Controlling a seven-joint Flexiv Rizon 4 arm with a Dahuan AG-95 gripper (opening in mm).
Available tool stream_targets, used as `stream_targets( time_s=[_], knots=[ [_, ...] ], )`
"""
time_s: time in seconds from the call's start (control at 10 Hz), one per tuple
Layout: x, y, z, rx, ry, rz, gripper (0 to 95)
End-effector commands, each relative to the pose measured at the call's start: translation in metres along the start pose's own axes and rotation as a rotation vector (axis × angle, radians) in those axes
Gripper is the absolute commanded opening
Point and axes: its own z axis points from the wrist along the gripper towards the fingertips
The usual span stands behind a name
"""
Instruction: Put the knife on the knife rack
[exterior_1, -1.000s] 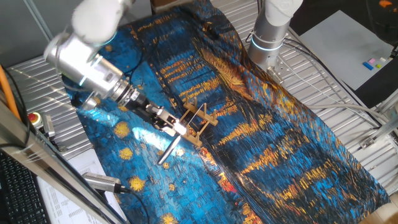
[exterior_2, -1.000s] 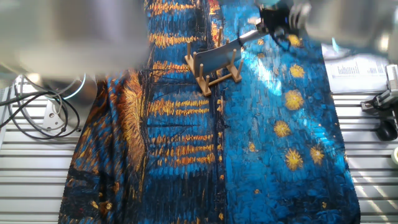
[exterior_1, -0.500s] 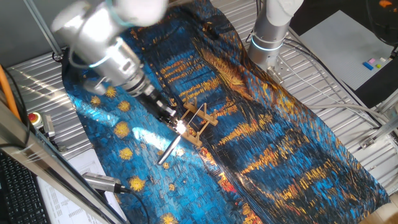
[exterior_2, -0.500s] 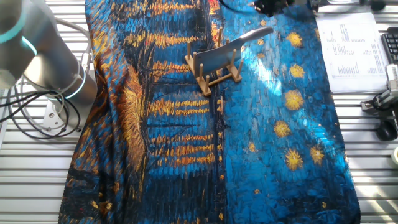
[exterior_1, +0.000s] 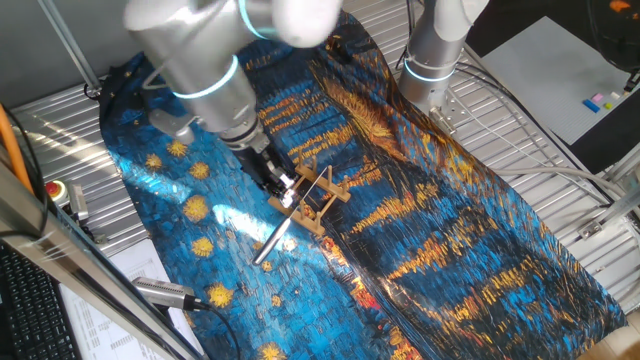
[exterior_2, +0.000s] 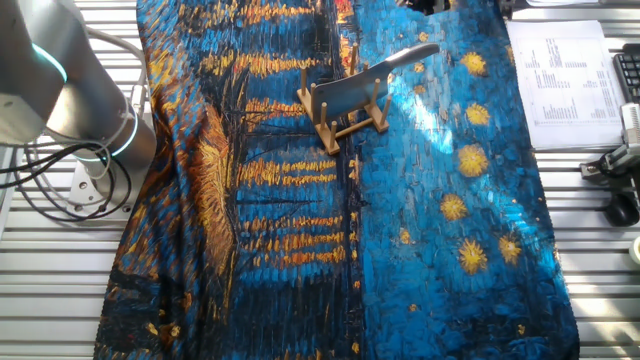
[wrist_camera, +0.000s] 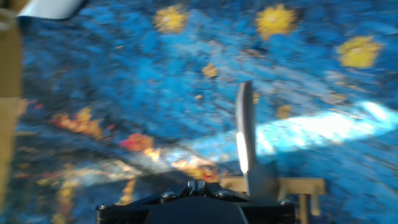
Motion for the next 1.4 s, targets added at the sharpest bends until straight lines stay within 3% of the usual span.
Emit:
stream_targets(
  time_s=[0.1,0.3,0.4,0.6,0.7,0.9,1.0,1.1,1.2,1.4],
  knots=[
    [0.004,-0.016,0.006,0.121,-0.039,0.002,0.0],
    [0.007,-0.024,0.008,0.156,-0.051,-0.006,0.0],
    [0.007,-0.024,0.008,0.163,-0.043,-0.008,0.0],
    [0.007,-0.024,0.008,0.163,-0.044,0.054,0.0],
    [0.007,-0.024,0.008,0.168,-0.068,0.117,0.0],
    [0.007,-0.024,0.008,0.183,-0.077,0.208,0.0],
    [0.007,-0.024,0.008,0.240,-0.064,0.252,0.0],
    [0.007,-0.024,0.008,0.272,-0.055,0.248,0.0],
    [0.007,-0.028,0.009,0.280,-0.051,0.234,0.0],
    [0.017,-0.073,0.006,0.291,-0.047,0.178,0.0]
  ],
)
